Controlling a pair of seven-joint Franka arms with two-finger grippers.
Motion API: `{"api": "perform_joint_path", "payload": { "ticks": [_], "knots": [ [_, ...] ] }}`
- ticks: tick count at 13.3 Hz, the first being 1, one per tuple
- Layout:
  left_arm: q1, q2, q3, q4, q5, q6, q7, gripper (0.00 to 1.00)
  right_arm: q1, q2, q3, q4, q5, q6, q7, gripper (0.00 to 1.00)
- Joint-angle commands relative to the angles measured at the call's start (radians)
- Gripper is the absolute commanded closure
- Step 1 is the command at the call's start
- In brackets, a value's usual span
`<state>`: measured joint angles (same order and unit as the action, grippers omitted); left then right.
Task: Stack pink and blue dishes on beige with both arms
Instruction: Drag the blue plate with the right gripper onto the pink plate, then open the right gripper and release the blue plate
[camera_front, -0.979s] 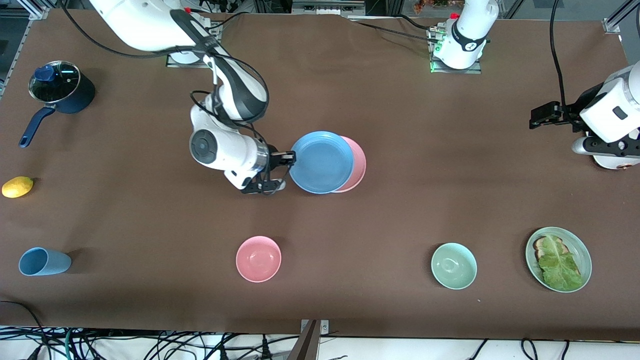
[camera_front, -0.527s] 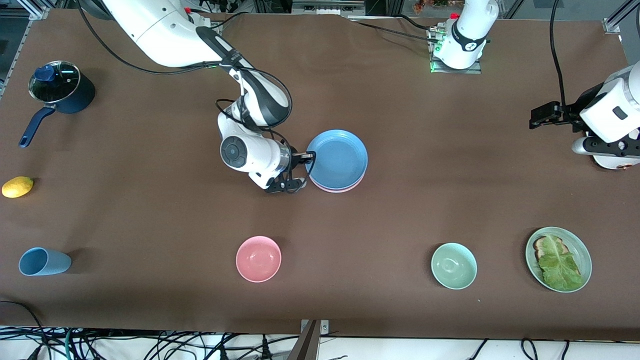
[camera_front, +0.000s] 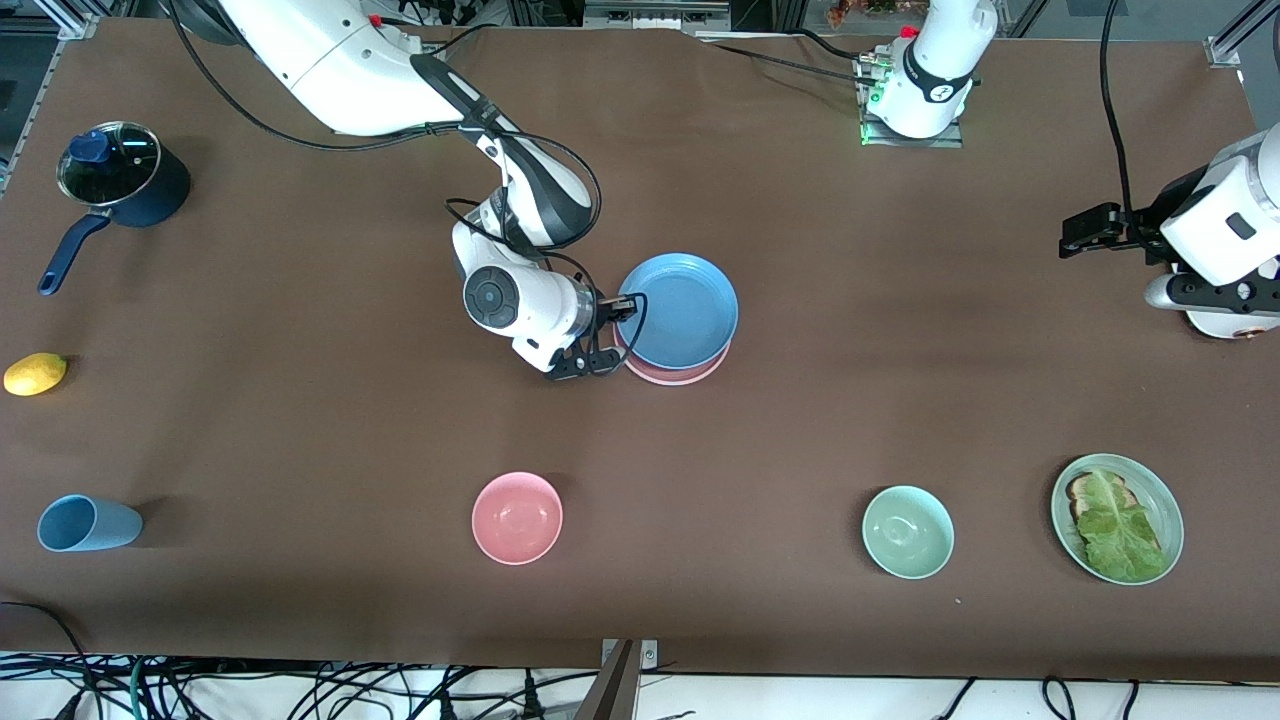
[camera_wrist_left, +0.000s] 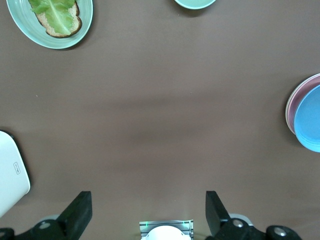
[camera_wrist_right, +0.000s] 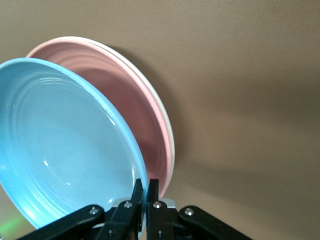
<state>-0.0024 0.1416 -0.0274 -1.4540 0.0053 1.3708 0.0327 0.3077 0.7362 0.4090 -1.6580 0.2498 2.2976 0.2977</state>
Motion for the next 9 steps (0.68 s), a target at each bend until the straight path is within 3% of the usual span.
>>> {"api": "perform_joint_path", "payload": {
  "ticks": [1, 3, 4, 5, 7, 9],
  "knots": [
    [0.002, 0.000, -0.003, 0.004, 0.018, 0.001, 0.027, 0.00, 0.011, 0.017, -0.007, 0.021, -0.033, -0.001, 0.011, 1.00],
    [0.002, 0.000, -0.002, 0.004, 0.016, -0.001, 0.027, 0.00, 0.011, 0.017, -0.009, 0.021, -0.035, -0.003, 0.011, 1.00],
    [0.002, 0.000, -0.003, 0.004, 0.016, -0.001, 0.027, 0.00, 0.011, 0.015, -0.009, 0.024, -0.041, -0.003, 0.011, 0.68],
    [0.002, 0.000, -0.002, 0.004, 0.018, -0.001, 0.027, 0.00, 0.010, 0.011, -0.012, 0.026, -0.093, -0.003, 0.008, 0.03],
    [0.002, 0.000, -0.003, 0.004, 0.016, -0.001, 0.027, 0.00, 0.010, 0.003, -0.013, 0.030, -0.199, -0.004, 0.009, 0.00],
    [0.002, 0.000, -0.002, 0.006, 0.016, 0.001, 0.027, 0.00, 0.004, -0.044, -0.019, 0.029, -0.199, -0.029, 0.008, 0.00]
  ]
}}
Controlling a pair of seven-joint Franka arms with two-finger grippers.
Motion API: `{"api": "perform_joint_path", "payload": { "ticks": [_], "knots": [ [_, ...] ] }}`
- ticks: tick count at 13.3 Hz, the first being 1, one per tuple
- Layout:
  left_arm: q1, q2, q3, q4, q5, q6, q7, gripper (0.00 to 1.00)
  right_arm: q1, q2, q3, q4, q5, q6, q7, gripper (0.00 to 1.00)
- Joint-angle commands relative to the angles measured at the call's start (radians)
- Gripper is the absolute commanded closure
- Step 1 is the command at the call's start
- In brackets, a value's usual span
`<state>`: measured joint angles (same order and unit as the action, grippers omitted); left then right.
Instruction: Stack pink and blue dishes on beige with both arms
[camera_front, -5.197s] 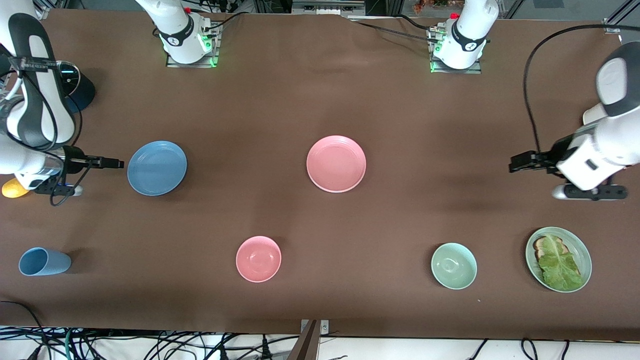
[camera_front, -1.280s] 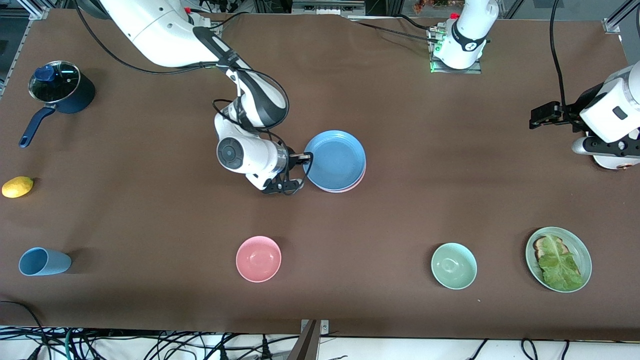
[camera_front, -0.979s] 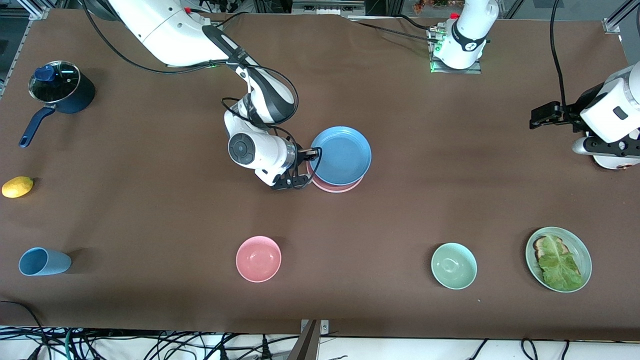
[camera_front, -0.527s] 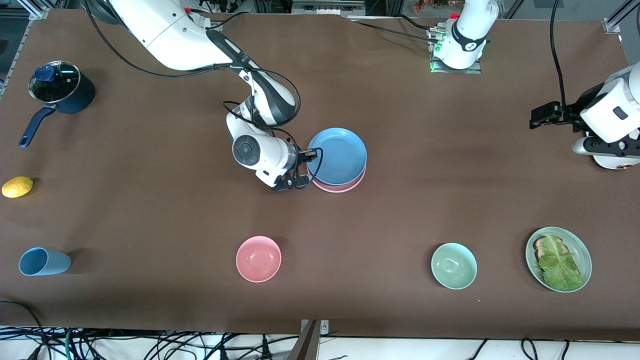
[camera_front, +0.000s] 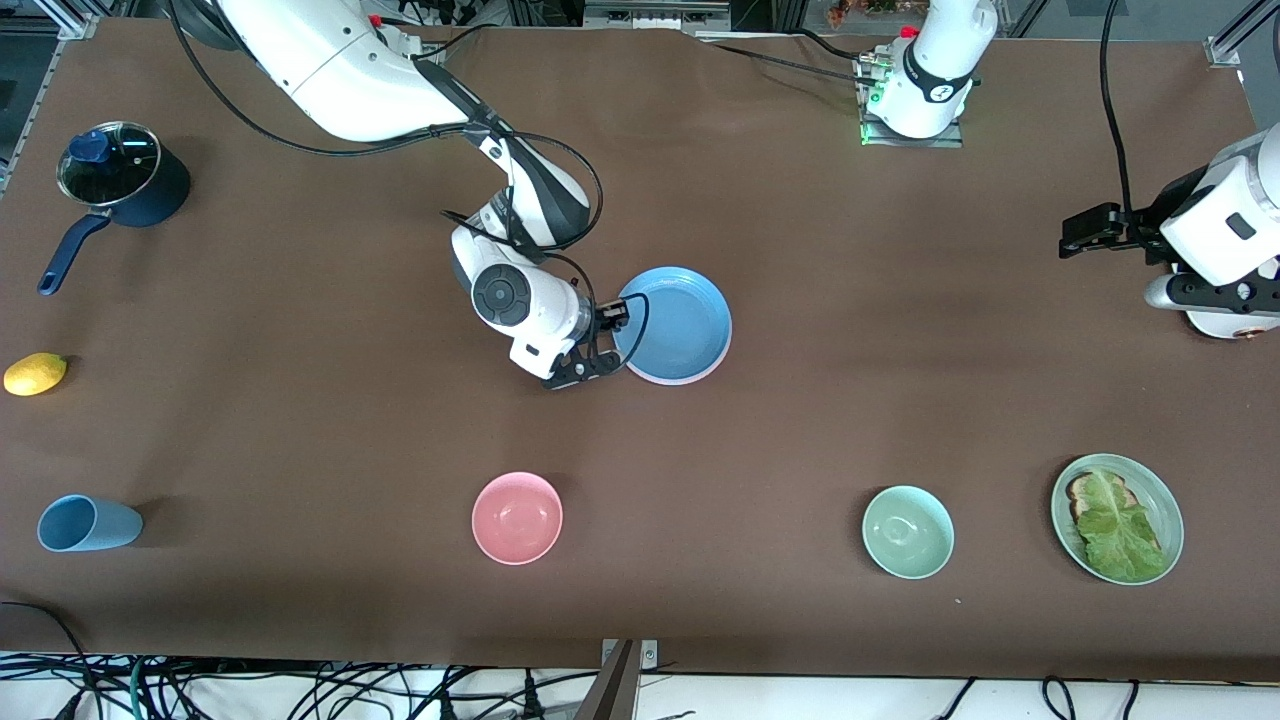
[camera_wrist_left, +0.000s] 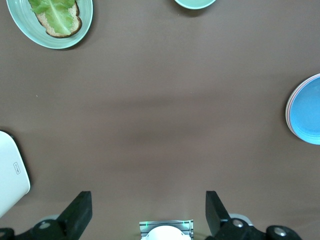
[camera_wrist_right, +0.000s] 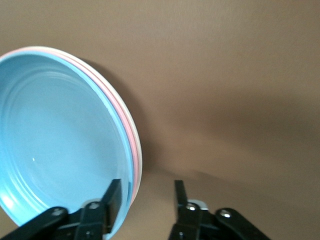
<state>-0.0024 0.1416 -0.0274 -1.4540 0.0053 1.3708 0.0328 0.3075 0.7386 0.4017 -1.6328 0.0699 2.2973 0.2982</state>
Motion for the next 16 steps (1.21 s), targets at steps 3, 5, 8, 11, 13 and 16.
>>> {"api": "perform_joint_path", "payload": {
  "ticks": [3, 5, 8, 11, 13, 16],
  "knots": [
    [0.002, -0.001, -0.003, 0.006, 0.016, 0.001, 0.027, 0.00, 0.002, -0.169, -0.091, 0.005, -0.024, -0.210, 0.032, 0.00],
    [0.002, -0.001, -0.002, 0.006, 0.016, 0.001, 0.027, 0.00, 0.002, -0.255, -0.173, 0.007, -0.024, -0.348, 0.026, 0.00],
    [0.004, 0.003, 0.000, 0.006, 0.016, 0.001, 0.027, 0.00, 0.002, -0.388, -0.318, 0.007, -0.019, -0.514, 0.021, 0.00],
    [0.004, 0.006, 0.000, 0.007, 0.016, 0.001, 0.027, 0.00, 0.002, -0.473, -0.459, 0.013, -0.015, -0.617, 0.010, 0.00],
    [0.002, 0.006, 0.000, 0.008, 0.016, 0.001, 0.027, 0.00, -0.031, -0.515, -0.500, 0.013, -0.012, -0.636, 0.006, 0.00],
    [0.002, 0.006, 0.000, 0.008, 0.016, 0.001, 0.027, 0.00, -0.177, -0.605, -0.492, 0.007, 0.008, -0.637, 0.004, 0.00]
  ]
}}
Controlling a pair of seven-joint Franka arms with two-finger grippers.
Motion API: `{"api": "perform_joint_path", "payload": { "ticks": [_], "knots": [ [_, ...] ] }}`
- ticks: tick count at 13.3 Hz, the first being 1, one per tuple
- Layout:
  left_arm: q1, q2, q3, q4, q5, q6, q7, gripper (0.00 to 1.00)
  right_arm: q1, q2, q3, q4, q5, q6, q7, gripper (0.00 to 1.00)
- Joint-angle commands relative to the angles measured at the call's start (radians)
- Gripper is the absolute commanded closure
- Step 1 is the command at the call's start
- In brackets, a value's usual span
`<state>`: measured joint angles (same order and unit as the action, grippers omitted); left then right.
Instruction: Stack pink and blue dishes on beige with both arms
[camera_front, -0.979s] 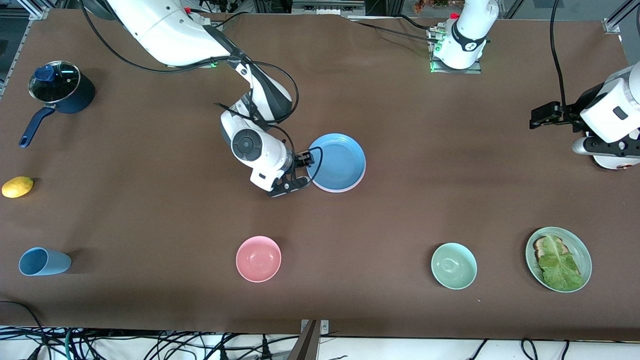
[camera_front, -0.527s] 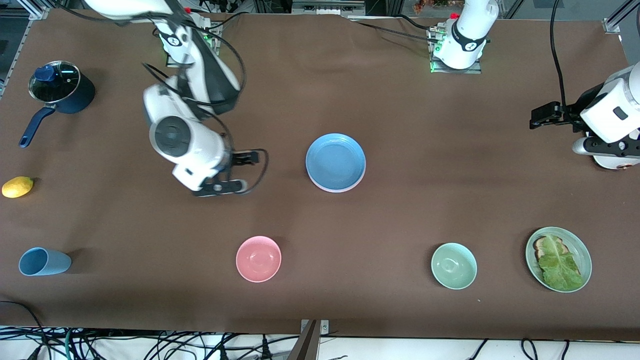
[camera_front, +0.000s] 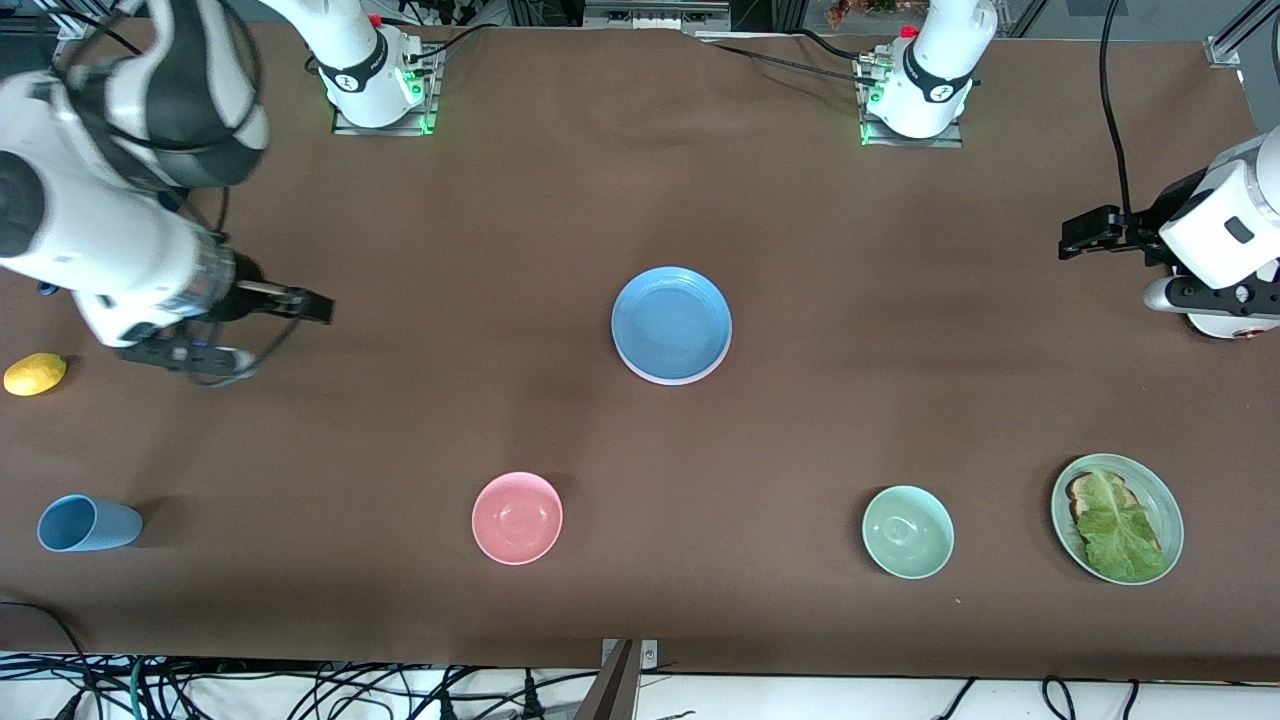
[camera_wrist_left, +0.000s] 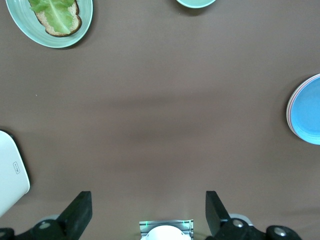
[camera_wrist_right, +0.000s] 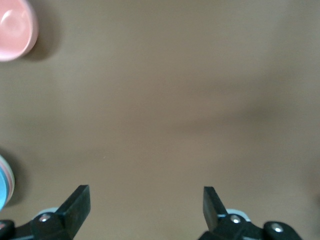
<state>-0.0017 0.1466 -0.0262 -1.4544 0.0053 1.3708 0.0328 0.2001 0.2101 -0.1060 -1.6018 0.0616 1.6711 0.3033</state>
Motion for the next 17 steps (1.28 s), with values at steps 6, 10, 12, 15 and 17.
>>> {"api": "perform_joint_path", "payload": {
  "ticks": [6, 10, 12, 15, 17],
  "knots": [
    [0.000, 0.002, -0.001, 0.008, 0.016, 0.002, 0.027, 0.00, -0.214, -0.225, 0.112, -0.112, -0.065, -0.088, -0.093, 0.00],
    [0.000, 0.002, -0.001, 0.008, 0.016, 0.002, 0.027, 0.00, -0.214, -0.241, 0.112, -0.102, -0.057, -0.097, -0.096, 0.00],
    [0.000, 0.002, -0.001, 0.008, 0.016, 0.002, 0.027, 0.00, -0.215, -0.241, 0.108, -0.096, -0.057, -0.097, -0.096, 0.00],
    [0.000, 0.002, -0.001, 0.008, 0.016, 0.002, 0.027, 0.00, -0.214, -0.235, 0.104, -0.093, -0.057, -0.094, -0.096, 0.00],
    [0.000, 0.002, -0.001, 0.008, 0.016, 0.002, 0.027, 0.00, -0.214, -0.233, 0.104, -0.093, -0.057, -0.091, -0.096, 0.00]
  ]
}}
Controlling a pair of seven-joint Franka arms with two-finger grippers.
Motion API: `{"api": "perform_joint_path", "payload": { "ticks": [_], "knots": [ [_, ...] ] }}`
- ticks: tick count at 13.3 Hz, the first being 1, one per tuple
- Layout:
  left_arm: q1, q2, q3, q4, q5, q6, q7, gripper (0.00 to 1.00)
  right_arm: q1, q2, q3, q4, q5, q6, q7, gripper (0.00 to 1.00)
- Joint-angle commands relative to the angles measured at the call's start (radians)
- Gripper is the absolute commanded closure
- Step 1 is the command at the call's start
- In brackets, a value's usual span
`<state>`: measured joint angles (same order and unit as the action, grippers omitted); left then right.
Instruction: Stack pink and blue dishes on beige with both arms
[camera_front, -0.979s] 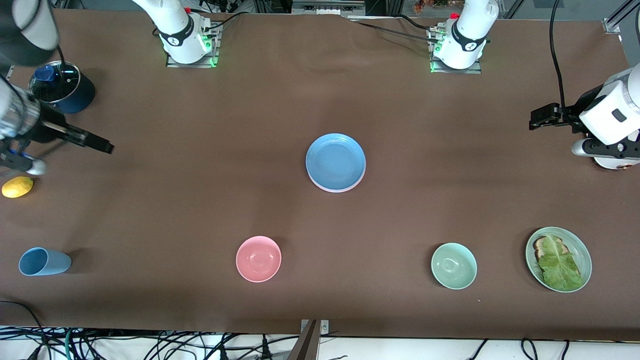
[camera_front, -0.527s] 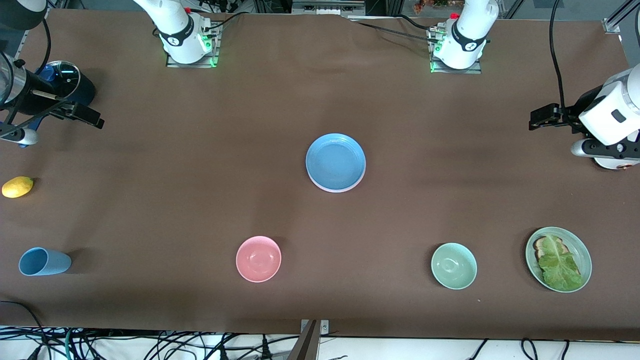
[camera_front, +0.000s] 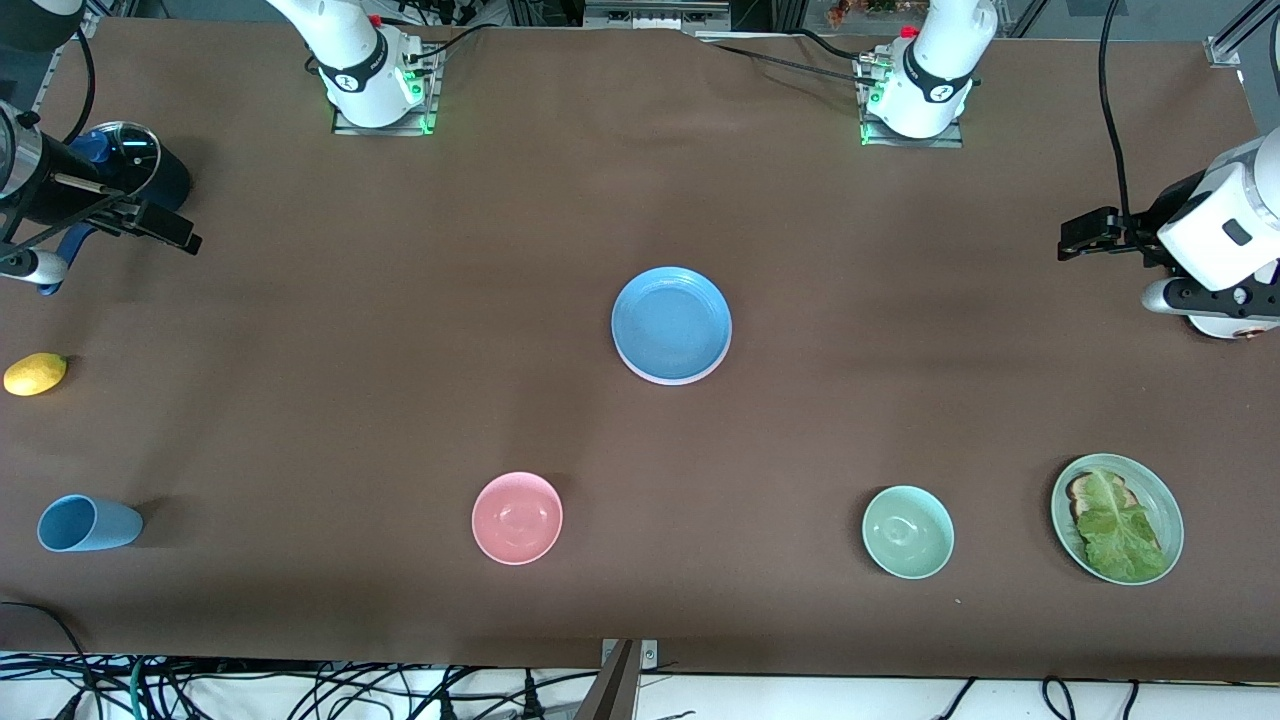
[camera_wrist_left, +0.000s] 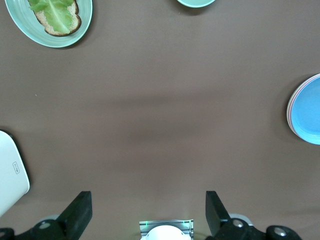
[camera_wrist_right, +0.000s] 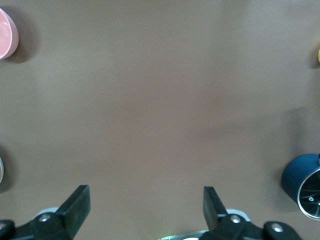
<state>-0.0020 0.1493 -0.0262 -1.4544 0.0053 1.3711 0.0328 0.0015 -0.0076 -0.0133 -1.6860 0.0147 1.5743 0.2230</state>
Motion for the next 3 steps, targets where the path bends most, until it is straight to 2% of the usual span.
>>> {"api": "perform_joint_path", "payload": {
  "ticks": [1, 3],
  "knots": [
    [0.000, 0.001, -0.001, 0.008, 0.016, 0.000, 0.027, 0.00, -0.015, -0.008, 0.012, -0.009, -0.009, 0.012, -0.014, 0.00],
    [0.000, 0.003, -0.001, 0.008, 0.016, 0.000, 0.027, 0.00, -0.015, 0.011, 0.012, 0.008, -0.009, 0.015, -0.014, 0.00]
  ]
}}
